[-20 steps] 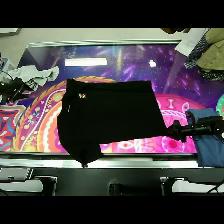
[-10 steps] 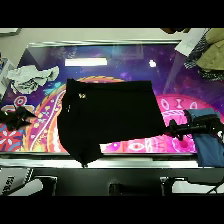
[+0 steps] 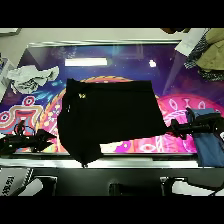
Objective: Fold the clothes and pants, and hang the long-sleeved shirts on hangers.
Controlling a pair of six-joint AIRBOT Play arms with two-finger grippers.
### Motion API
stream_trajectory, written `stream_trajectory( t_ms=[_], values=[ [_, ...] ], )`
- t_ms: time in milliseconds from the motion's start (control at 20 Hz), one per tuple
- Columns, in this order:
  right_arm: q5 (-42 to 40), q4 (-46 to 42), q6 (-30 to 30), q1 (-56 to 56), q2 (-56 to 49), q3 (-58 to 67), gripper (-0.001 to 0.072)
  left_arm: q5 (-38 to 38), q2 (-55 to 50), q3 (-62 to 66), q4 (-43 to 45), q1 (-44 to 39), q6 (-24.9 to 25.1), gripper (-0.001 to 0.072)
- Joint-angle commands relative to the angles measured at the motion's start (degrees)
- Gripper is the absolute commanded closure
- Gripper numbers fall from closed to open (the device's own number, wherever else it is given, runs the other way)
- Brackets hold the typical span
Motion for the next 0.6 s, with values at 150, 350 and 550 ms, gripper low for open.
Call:
stream_trajectory(
  t_ms=[150, 350, 550],
  values=[
    [-0.76, 0.39, 0.52, 0.04, 2.4, 0.07, 0.0681, 3.04, -1.66, -2.6, -1.05, -4.24, 1.92, 0.0228],
    [-2.29, 0.37, 0.5, 0.04, 2.45, 0.07, 0.0681, 7.74, -4.37, -2.58, -1.88, -10.47, 0.66, 0.0234],
    [-3.34, 0.42, 0.44, 0.04, 2.45, 0.07, 0.0682, 10.69, -5.6, -2.56, -2.03, -11.69, -0.22, 0.0425]
  ],
)
